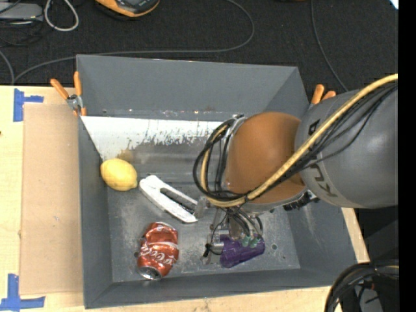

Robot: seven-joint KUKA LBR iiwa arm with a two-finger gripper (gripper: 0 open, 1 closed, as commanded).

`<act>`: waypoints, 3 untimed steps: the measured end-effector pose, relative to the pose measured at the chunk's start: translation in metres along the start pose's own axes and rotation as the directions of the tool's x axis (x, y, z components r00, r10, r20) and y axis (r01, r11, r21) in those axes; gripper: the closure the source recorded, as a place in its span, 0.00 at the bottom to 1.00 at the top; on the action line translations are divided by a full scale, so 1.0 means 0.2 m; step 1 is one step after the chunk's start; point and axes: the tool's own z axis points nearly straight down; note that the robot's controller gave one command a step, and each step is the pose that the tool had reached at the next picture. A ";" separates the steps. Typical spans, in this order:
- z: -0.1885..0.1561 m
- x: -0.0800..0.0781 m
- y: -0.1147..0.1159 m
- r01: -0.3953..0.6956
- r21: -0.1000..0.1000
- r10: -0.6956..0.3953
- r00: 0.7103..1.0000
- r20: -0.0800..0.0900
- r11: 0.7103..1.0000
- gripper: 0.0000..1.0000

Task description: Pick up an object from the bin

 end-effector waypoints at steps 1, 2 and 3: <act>0.00 0.00 0.00 0.000 0.000 0.000 1.000 0.000 1.000 0.00; 0.31 -0.10 0.19 -0.014 0.000 0.014 1.000 -0.006 1.000 0.00; 0.32 -0.12 0.24 -0.019 0.001 0.019 1.000 0.002 1.000 0.00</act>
Offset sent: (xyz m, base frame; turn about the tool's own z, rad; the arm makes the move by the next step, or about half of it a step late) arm 0.0211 0.0360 -0.0593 0.0170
